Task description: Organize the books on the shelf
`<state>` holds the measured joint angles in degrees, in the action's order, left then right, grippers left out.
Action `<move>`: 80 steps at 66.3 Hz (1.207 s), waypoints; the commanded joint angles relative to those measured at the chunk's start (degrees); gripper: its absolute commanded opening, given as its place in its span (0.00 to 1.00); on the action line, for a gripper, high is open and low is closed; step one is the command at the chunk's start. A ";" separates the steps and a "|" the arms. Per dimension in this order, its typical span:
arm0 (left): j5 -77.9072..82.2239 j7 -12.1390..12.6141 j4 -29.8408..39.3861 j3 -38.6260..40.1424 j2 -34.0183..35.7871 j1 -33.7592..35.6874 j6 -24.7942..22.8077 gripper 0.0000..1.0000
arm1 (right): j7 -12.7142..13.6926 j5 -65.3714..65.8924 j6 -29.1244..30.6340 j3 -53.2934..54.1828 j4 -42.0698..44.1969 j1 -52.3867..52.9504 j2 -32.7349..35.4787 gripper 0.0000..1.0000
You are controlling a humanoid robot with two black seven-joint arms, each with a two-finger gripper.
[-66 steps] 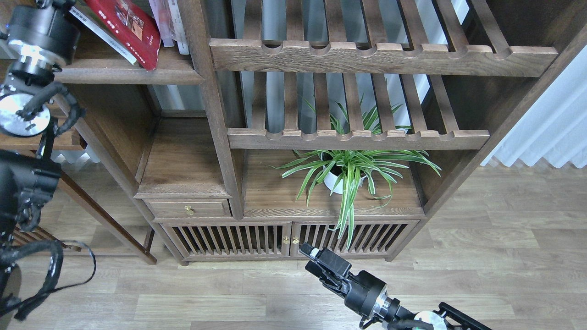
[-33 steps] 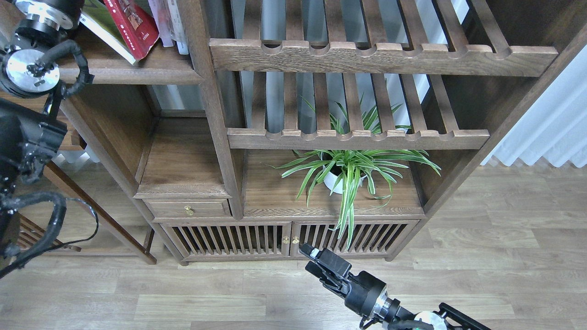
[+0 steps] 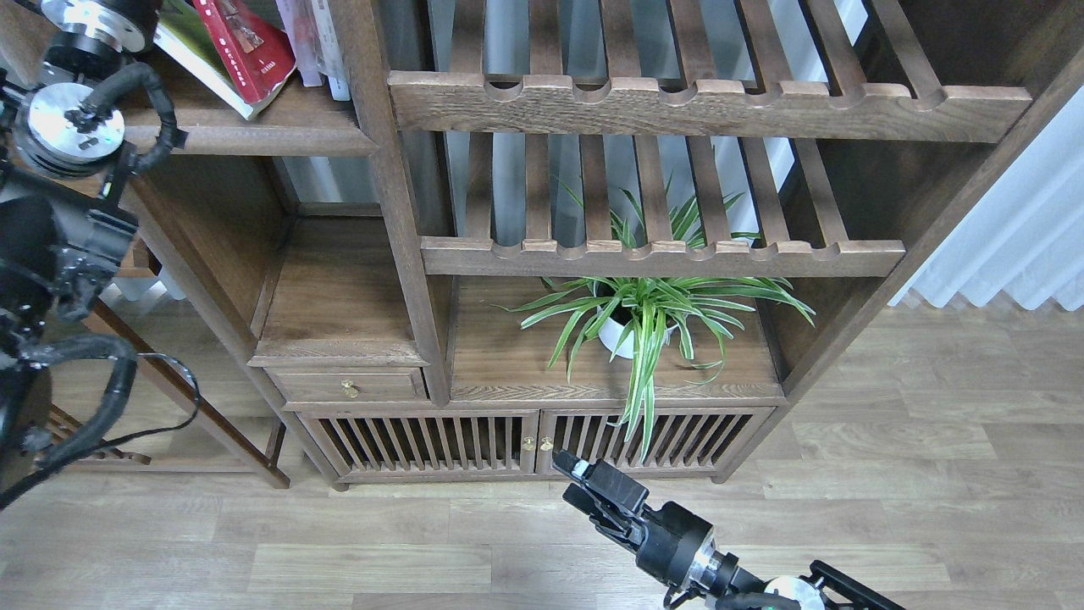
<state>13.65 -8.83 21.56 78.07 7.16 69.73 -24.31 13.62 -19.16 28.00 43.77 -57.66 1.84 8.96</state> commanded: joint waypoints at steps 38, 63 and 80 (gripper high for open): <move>-10.58 -0.49 -3.02 -2.13 -3.38 -1.88 -0.56 0.99 | -0.08 0.00 0.00 0.09 -0.17 -0.44 0.00 0.99; -10.58 0.74 0.58 -6.70 -2.77 -1.17 -0.92 0.99 | -0.08 -0.09 0.00 0.09 -0.17 -0.44 0.00 0.99; -10.75 2.68 18.07 -7.23 1.19 -10.48 4.89 0.99 | -0.08 -0.53 0.00 0.62 -0.09 -0.79 0.53 0.99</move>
<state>3.06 -6.78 32.23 70.28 7.15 63.80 -21.70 13.53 -19.38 28.00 44.24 -57.84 1.25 9.24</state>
